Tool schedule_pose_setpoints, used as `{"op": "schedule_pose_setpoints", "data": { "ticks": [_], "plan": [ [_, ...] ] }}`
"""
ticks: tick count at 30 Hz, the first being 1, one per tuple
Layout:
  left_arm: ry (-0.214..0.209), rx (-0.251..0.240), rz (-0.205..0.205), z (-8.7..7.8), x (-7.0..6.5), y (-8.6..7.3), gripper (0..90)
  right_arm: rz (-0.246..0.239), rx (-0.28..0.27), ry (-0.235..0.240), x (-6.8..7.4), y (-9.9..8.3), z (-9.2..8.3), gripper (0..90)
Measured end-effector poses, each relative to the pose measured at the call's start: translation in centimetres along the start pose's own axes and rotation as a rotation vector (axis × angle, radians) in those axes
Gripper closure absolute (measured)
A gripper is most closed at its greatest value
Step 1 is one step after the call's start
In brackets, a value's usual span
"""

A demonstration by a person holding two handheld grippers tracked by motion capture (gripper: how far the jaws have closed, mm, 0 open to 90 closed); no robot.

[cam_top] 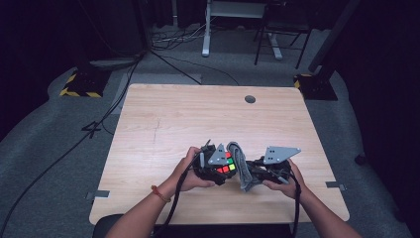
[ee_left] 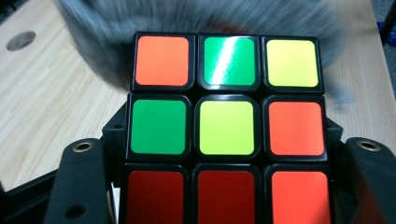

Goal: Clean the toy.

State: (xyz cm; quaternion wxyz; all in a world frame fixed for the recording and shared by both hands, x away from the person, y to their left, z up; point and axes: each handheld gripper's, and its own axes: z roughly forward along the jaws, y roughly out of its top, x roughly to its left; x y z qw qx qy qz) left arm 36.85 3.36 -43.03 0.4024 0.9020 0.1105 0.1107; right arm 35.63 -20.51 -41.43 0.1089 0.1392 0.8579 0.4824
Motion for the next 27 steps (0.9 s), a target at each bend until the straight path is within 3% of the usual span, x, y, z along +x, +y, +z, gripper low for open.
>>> {"op": "schedule_pose_setpoints", "data": {
  "ticks": [2, 6, 7, 8, 11, 14, 19, 27],
  "plan": [
    [-0.007, 0.012, 0.019, 0.3, -0.3, 0.1, 33.2, -0.038, -0.016, -0.037, 0.7, 0.6, -0.2, 80.2],
    [0.002, 0.012, 0.038, 0.3, -0.8, 0.3, 33.3, -0.011, -0.012, -0.04, 0.1, 0.3, 0.0, 80.2],
    [0.002, -0.005, 0.042, 0.0, -0.9, 0.5, 33.2, 0.004, 0.028, -0.056, -0.4, -0.2, 0.5, 80.2],
    [0.002, -0.005, 0.042, 0.0, -0.9, 0.5, 33.2, 0.004, 0.028, -0.056, -0.4, -0.2, 0.5, 80.2],
    [0.007, -0.033, 0.042, -0.7, -0.7, 0.5, 33.2, 0.033, 0.1, -0.06, -1.3, -1.3, 1.3, 80.2],
    [0.006, -0.069, 0.031, -1.3, -0.5, 0.6, 33.2, 0.04, 0.144, -0.034, -1.6, -2.0, 2.0, 80.1],
    [0.01, -0.071, 0.032, -1.2, -0.4, 0.3, 33.2, 0.054, 0.113, 0.021, -1.1, -1.8, 2.3, 80.0],
    [0.0, -0.048, 0.041, -1.0, -0.1, -0.1, 32.7, 0.067, 0.041, 0.043, -1.3, -1.6, 1.2, 80.1]
  ]
}}
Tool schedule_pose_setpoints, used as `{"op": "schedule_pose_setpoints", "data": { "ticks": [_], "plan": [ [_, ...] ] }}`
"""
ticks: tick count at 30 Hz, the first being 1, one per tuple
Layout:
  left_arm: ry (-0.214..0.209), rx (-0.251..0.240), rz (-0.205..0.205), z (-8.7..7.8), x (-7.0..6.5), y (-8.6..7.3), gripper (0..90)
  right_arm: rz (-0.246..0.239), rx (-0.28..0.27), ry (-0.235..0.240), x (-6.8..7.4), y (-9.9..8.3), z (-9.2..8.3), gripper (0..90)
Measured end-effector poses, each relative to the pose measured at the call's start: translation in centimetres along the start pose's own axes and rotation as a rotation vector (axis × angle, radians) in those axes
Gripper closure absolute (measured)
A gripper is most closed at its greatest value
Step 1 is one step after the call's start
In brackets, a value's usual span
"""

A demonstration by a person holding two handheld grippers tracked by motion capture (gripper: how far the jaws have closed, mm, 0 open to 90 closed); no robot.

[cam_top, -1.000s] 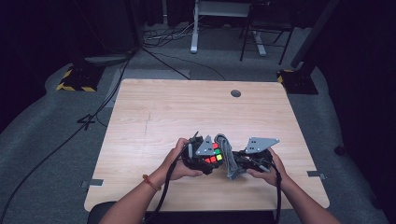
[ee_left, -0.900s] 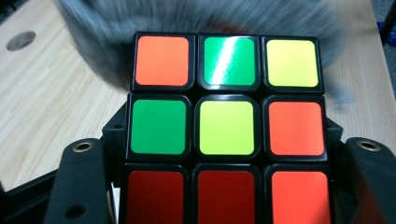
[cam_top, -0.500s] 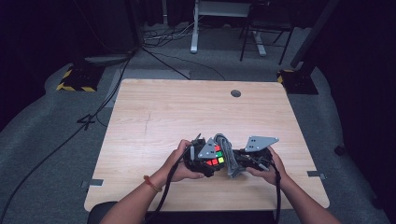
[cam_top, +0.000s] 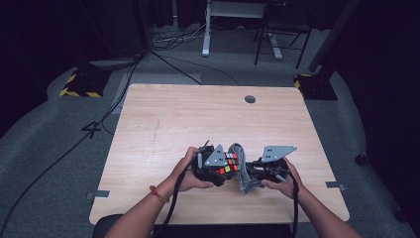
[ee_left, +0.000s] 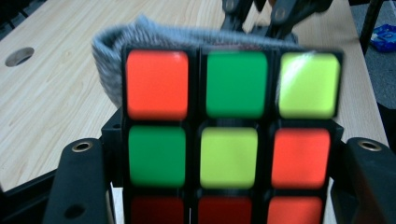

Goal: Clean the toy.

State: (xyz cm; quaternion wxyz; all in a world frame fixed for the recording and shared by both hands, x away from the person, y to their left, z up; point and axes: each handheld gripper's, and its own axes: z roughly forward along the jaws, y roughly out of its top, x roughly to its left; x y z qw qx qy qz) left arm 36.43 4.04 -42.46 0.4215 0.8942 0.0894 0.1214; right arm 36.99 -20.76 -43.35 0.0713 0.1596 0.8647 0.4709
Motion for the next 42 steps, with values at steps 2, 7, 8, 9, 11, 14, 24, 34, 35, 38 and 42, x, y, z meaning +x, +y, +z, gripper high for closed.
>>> {"op": "schedule_pose_setpoints", "data": {
  "ticks": [2, 7, 8, 9, 11, 14, 24, 34, 35, 38, 42],
  "plan": [
    [0.002, 0.025, 0.004, 0.3, -0.1, 0.0, 32.5, -0.002, -0.025, 0.007, 0.1, 0.1, -0.3, 80.1],
    [0.01, 0.061, 0.033, 0.9, -0.5, -0.1, 32.0, -0.01, -0.06, 0.002, 0.4, 0.6, -1.0, 80.1],
    [0.012, 0.062, 0.032, 0.9, -0.5, -0.1, 32.1, -0.013, -0.062, -0.004, 0.4, 0.6, -1.0, 80.1],
    [0.01, 0.061, 0.021, 1.0, -0.4, -0.1, 32.1, -0.014, -0.062, -0.007, 0.4, 0.6, -1.0, 80.0],
    [0.006, 0.049, 0.011, 1.0, -0.3, -0.1, 32.5, -0.008, -0.053, -0.015, 0.3, 0.5, -0.8, 80.0],
    [0.015, 0.022, 0.004, 0.7, -0.2, -0.1, 32.8, 0.007, -0.042, -0.01, 0.2, 0.4, -0.7, 80.1],
    [-0.017, -0.007, -0.018, 0.1, 0.3, -0.3, 32.6, -0.011, 0.002, 0.036, 0.8, 0.2, 0.2, 80.1],
    [-0.028, 0.033, -0.013, 0.7, 0.1, -0.2, 31.4, 0.002, -0.06, 0.005, 0.5, 0.5, -0.7, 80.1],
    [-0.028, 0.03, -0.017, 0.7, 0.1, -0.1, 31.1, 0.004, -0.064, 0.008, 0.5, 0.5, -0.8, 80.1],
    [-0.024, 0.008, -0.029, 0.6, 0.1, -0.1, 31.4, 0.009, -0.079, 0.01, 0.5, 0.5, -0.9, 80.1],
    [-0.012, -0.032, -0.029, 0.2, 0.0, 0.0, 32.4, 0.002, -0.051, -0.001, 0.3, 0.4, -0.6, 80.1]
  ]
}}
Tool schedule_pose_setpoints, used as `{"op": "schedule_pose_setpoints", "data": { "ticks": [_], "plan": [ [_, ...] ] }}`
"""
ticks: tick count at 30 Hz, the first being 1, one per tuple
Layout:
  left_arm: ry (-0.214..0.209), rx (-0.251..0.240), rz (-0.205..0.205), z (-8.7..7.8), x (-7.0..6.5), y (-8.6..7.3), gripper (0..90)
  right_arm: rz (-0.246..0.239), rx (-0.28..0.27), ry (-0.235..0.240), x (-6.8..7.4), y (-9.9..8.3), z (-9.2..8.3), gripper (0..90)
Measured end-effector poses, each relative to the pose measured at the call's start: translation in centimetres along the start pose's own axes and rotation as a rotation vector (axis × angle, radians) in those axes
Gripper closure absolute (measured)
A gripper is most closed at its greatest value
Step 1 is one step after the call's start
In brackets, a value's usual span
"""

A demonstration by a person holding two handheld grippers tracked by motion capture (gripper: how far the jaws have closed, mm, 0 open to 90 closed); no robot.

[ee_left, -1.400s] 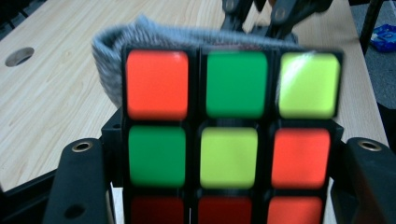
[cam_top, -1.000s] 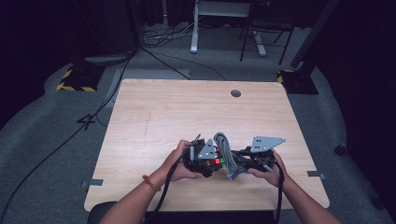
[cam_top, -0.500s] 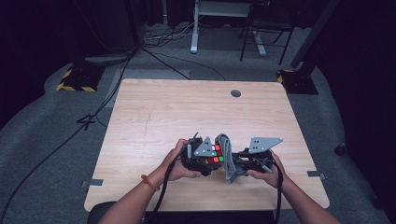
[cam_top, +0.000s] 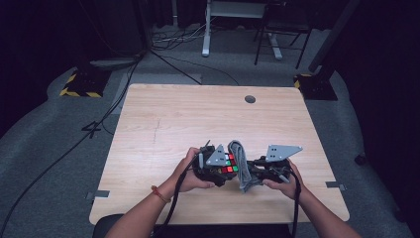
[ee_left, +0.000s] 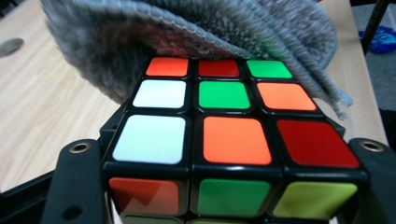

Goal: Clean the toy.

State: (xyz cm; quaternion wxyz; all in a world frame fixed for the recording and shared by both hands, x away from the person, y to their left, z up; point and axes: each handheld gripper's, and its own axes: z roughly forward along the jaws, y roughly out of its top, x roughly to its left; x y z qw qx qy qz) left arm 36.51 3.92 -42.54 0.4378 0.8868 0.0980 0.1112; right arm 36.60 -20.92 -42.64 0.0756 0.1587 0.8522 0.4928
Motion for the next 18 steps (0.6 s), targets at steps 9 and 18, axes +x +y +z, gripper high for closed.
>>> {"op": "schedule_pose_setpoints", "data": {
  "ticks": [9, 18],
  "plan": [
    [-0.013, 0.003, -0.003, 0.1, 0.0, 0.1, 31.3, -0.021, 0.037, 0.008, 0.4, -0.2, 0.7, 80.1],
    [-0.011, 0.069, 0.021, 0.7, -0.4, 0.1, 32.3, -0.007, -0.028, 0.028, 0.6, 0.1, 0.0, 80.2]
  ]
}}
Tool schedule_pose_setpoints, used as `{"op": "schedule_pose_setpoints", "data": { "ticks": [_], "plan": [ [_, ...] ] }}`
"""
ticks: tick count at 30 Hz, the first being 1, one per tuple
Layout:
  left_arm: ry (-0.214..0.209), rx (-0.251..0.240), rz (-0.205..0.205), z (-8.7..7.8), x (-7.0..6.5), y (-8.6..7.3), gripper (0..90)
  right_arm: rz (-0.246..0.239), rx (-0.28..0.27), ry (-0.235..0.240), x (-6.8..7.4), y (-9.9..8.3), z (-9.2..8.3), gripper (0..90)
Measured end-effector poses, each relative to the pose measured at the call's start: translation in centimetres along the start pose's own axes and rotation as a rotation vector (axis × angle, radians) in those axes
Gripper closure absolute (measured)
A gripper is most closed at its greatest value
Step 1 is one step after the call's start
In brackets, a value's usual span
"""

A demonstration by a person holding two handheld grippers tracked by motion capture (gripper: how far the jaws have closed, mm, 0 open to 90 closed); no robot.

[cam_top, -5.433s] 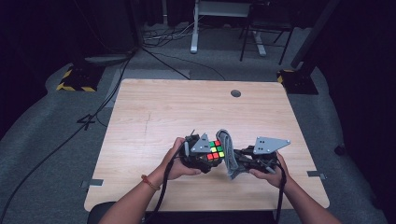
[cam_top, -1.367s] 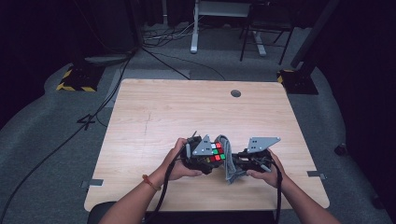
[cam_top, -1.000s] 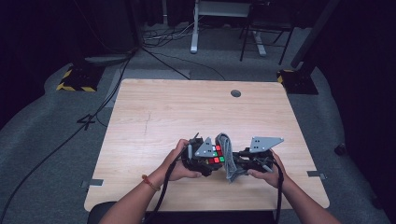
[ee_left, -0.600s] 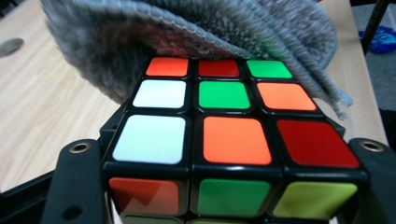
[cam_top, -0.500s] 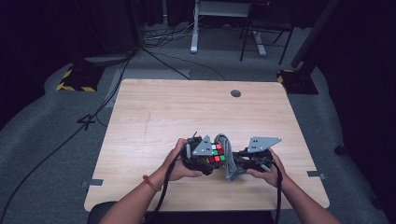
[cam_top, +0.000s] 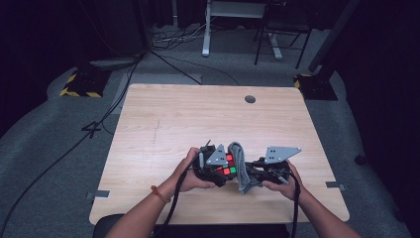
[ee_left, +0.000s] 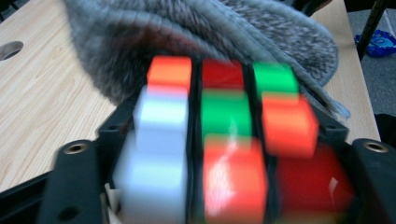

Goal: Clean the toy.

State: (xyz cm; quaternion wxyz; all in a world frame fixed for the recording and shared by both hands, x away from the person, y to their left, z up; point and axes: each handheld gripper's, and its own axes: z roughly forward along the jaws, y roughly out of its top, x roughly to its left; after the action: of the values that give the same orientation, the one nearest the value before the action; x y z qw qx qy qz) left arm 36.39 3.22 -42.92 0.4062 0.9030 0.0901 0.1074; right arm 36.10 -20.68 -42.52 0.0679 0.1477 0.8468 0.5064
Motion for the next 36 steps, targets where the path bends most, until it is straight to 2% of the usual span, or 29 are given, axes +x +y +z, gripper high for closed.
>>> {"op": "schedule_pose_setpoints", "data": {
  "ticks": [1, 2, 3, 4, 6, 9, 11, 16, 19, 23, 25, 28, 30, 33, 35, 36],
  "plan": [
    [0.011, 0.006, 0.019, 0.2, -0.3, 0.0, 33.1, -0.007, -0.004, 0.021, 0.2, 0.2, 0.0, 80.2],
    [0.026, 0.017, 0.05, 0.5, -0.6, 0.0, 33.3, -0.016, 0.001, 0.024, 0.4, 0.3, 0.0, 80.2],
    [0.033, 0.041, 0.061, 0.7, -0.8, 0.1, 33.4, -0.026, 0.017, 0.016, 0.6, 0.3, 0.2, 80.2],
    [0.036, 0.051, 0.059, 0.9, -0.9, 0.1, 33.5, -0.038, 0.033, 0.005, 0.7, 0.2, 0.4, 80.2],
    [0.023, 0.043, 0.046, 0.9, -0.5, 0.0, 33.5, -0.027, 0.035, 0.003, 0.5, 0.0, 0.4, 80.2],
    [0.026, 0.022, 0.032, 0.6, -0.2, -0.1, 33.5, -0.029, 0.052, -0.025, 0.2, -0.1, 0.4, 80.2],
    [0.028, 0.013, 0.024, 0.3, -0.1, -0.1, 33.6, -0.043, 0.088, -0.048, 0.1, -0.4, 0.6, 80.2],
    [0.027, 0.002, 0.006, 0.1, 0.3, -0.4, 33.6, -0.012, 0.185, -0.062, -1.1, -1.5, 1.4, 80.2],
    [0.031, -0.006, 0.009, -0.2, 0.3, -0.3, 33.6, 0.001, 0.215, -0.044, -1.4, -1.9, 1.7, 80.2],
    [0.027, -0.029, 0.004, -0.6, 0.5, -0.2, 33.6, -0.028, 0.169, -0.049, -0.8, -1.2, 1.1, 80.2],
    [0.025, -0.023, 0.005, -0.5, 0.5, -0.1, 33.6, -0.037, 0.125, -0.051, -0.4, -0.7, 0.6, 80.1],
    [0.012, -0.003, 0.029, 0.1, -0.3, 0.1, 33.6, -0.054, 0.071, -0.048, 0.3, 0.1, 0.2, 80.0],
    [0.03, 0.006, 0.058, 0.2, -0.6, 0.4, 33.6, -0.078, 0.072, -0.059, 0.7, 0.4, 0.2, 80.0],
    [0.025, -0.015, 0.042, -0.3, -0.4, 0.4, 33.7, -0.065, 0.087, -0.069, 0.3, 0.1, 0.3, 80.0],
    [0.038, -0.025, 0.04, -0.7, -0.2, 0.4, 33.7, -0.057, 0.128, -0.097, -0.3, -0.4, 0.5, 80.1],
    [0.036, -0.036, 0.033, -0.9, -0.1, 0.3, 33.7, -0.035, 0.141, -0.093, -0.7, -0.7, 0.6, 80.1]
  ]
}}
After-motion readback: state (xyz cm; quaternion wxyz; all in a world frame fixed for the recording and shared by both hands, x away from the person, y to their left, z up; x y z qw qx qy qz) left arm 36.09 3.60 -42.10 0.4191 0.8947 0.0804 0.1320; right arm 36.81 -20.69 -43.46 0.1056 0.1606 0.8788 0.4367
